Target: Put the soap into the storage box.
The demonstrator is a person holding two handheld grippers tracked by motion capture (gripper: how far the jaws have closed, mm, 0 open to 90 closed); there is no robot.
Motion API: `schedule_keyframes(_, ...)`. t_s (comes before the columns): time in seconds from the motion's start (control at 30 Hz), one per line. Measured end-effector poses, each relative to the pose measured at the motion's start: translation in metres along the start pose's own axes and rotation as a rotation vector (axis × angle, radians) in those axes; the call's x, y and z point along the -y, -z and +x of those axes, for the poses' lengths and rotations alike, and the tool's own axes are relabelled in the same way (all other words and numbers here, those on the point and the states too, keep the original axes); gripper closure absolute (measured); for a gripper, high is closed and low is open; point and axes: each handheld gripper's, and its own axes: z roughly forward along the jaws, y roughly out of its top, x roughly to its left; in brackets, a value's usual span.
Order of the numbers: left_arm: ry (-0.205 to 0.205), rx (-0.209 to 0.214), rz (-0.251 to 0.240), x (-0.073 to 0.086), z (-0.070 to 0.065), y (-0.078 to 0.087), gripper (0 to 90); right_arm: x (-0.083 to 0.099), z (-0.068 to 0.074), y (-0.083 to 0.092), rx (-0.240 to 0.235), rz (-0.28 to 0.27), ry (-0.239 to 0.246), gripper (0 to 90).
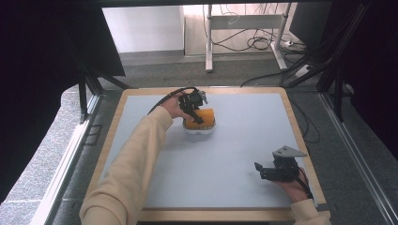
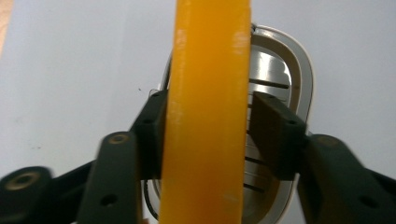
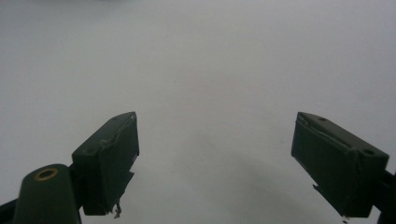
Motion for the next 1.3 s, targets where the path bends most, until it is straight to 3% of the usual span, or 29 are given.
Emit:
schedule_keyframes(0.1,0.003,-0.044,-0.018,-0.001,0.0,0.003,35.5,0.0,0.001,-0.001,-0.001,0.003,0.003,15.4)
schedule_keyframes(0.33,0.009,-0.097,-0.089,-0.001,0.0,0.014,29.8,0.0,0.0,-0.001,0.0,0.002,0.003,15.4)
schedule_keyframes(0.57,0.033,-0.074,-0.16,-0.003,-0.004,0.031,31.3,0.0,0.0,-0.001,-0.002,0.001,0.001,15.4)
schedule_keyframes(0.8,0.039,-0.07,-0.168,-0.002,-0.014,0.044,29.9,0.0,0.001,-0.001,-0.004,0.002,0.001,15.4)
schedule_keyframes(1.13,0.078,-0.056,-0.207,0.018,-0.032,0.049,29.1,-0.002,0.005,-0.001,-0.005,-0.003,0.007,15.4)
schedule_keyframes(1.3,0.127,-0.053,-0.226,0.031,-0.042,0.048,29.0,-0.003,0.006,-0.002,-0.006,0.001,0.012,15.4)
